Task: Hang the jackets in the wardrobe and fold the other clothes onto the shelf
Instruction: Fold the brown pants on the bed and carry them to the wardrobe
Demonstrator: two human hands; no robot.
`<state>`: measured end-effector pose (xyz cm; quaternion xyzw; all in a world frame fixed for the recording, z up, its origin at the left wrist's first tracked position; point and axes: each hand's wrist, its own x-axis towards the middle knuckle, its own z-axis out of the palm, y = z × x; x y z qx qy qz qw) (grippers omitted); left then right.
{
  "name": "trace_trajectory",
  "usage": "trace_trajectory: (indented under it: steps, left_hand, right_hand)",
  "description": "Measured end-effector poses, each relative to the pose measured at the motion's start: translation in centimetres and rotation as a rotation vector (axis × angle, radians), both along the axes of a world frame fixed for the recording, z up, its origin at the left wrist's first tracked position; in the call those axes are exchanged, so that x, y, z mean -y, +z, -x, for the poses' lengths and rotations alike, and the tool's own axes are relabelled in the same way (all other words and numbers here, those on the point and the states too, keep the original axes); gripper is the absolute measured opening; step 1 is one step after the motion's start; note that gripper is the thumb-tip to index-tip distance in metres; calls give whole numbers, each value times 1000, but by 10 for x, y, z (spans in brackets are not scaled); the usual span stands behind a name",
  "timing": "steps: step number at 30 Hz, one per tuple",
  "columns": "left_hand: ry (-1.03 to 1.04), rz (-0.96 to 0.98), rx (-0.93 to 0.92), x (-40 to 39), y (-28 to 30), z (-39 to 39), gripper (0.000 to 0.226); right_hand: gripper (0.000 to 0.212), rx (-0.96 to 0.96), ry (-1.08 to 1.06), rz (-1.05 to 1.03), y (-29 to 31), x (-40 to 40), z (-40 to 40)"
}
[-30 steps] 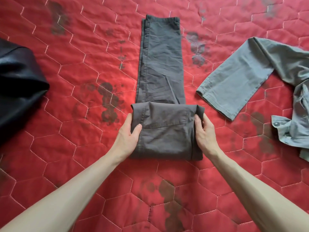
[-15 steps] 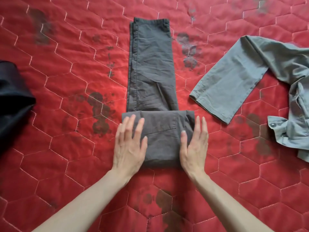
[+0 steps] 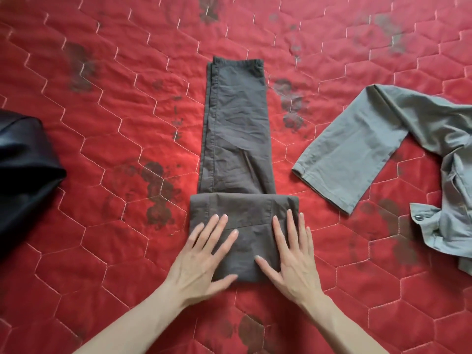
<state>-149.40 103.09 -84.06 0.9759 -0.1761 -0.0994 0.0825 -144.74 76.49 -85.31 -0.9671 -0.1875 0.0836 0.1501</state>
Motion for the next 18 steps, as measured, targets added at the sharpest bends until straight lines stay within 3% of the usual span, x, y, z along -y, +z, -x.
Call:
trace_trajectory:
  steps: [5,10,15,18]
  left_hand:
    - [-155,-112,-22,-13,1,26,106]
    - [-51,-135,-26,6,-2,25,73]
    - [8,-18,-130,12,18,20,76]
    - [3,141,-136,6,40,19,73]
  right_hand:
    - [101,53,356,38,7,32,9]
    - [100,16,354,64,6,25,11]
    - [109,-122,351,67,22,27,5]
    - [94,-155,327,-47,36,39,5]
